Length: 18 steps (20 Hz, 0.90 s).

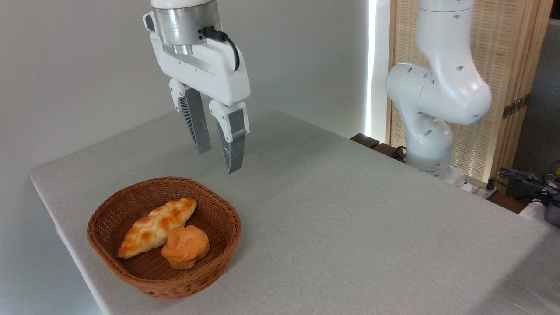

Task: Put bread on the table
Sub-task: 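Lower the open gripper toward the round orange bun in the basket, then descend onto the round bun and close the gripper around it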

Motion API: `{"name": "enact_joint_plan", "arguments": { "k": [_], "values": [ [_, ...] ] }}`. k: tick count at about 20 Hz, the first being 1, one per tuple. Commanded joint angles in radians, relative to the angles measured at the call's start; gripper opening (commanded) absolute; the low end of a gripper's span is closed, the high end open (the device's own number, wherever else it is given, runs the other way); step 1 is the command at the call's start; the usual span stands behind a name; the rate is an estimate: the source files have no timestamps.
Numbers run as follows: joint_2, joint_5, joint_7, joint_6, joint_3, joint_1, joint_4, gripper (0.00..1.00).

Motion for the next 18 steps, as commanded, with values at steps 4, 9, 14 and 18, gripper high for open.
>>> {"name": "enact_joint_plan", "arguments": {
  "k": [4, 9, 14, 18],
  "values": [
    [0.033, 0.000, 0.011, 0.130, -0.021, -0.001, 0.019, 1.00],
    [0.064, -0.002, 0.014, 0.293, -0.035, -0.003, -0.045, 1.00],
    [0.097, -0.002, 0.016, 0.428, -0.114, -0.003, -0.120, 1.00],
    [0.108, 0.030, 0.028, 0.485, -0.130, 0.003, -0.151, 1.00]
  ]
}}
